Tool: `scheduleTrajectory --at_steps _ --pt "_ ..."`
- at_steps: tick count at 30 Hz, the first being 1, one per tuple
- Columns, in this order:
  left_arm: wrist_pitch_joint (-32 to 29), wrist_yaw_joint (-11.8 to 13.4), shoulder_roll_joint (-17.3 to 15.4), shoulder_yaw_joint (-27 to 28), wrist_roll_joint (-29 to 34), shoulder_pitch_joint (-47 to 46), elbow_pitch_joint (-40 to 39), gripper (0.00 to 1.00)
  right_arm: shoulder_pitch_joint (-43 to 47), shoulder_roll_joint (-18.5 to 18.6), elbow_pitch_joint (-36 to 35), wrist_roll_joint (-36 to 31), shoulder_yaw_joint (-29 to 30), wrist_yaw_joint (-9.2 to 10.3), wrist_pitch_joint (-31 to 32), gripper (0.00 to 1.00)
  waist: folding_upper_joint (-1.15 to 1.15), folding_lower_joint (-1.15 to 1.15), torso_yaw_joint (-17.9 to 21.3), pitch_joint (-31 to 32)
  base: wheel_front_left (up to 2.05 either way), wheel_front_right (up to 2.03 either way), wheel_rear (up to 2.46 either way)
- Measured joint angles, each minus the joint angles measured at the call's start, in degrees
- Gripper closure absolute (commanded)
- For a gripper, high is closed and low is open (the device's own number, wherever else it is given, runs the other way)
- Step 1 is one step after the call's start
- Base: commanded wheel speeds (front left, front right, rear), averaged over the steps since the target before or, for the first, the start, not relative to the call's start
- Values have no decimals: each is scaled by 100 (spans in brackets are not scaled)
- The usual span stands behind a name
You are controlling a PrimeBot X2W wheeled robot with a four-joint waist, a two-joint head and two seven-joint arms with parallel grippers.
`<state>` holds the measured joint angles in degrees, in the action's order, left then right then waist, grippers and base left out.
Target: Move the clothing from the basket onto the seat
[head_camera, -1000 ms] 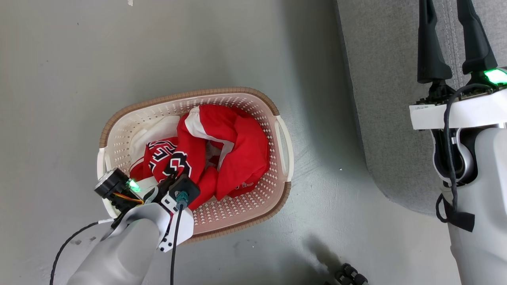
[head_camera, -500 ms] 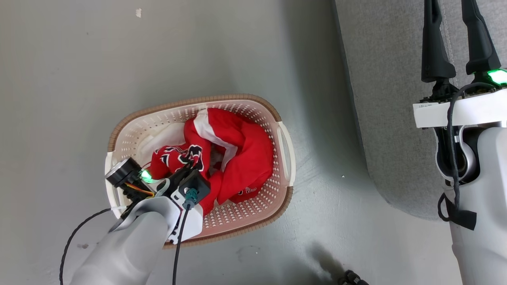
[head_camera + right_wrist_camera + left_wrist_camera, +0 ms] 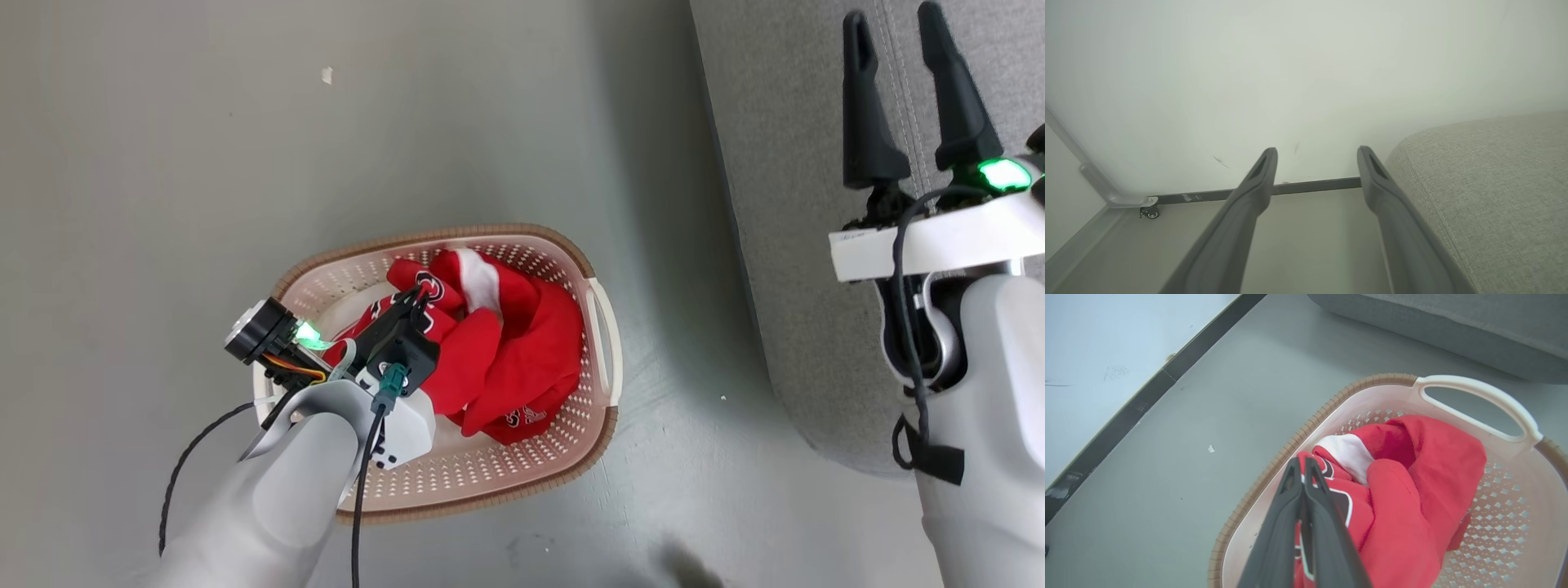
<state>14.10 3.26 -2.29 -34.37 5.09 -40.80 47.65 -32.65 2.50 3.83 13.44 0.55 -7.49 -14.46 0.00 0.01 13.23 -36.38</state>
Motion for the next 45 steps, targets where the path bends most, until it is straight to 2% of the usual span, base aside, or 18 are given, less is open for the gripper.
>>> scheduleTrajectory --at_steps 9,21,28,37,45 --pt "14 57 11 202 -369 209 -625 100 179 4 47 -38 -74 0 0 0 0 0 -170 373 0 0 0" --pt "20 319 19 627 -787 535 -2268 100 580 22 183 -211 -233 0 0 0 0 0 -449 981 0 0 0" --pt "20 361 -135 762 -862 808 -2856 100 838 191 280 -237 -367 0 0 0 0 0 -595 1348 0 0 0" --pt "20 355 -280 787 -895 987 -3501 100 1100 392 325 -245 -745 0 0 0 0 0 -758 1848 0 0 0" --pt "20 256 -392 855 -955 1208 -3772 100 1326 539 420 -221 -1039 0 0 0 0 0 -864 2247 0 0 0"
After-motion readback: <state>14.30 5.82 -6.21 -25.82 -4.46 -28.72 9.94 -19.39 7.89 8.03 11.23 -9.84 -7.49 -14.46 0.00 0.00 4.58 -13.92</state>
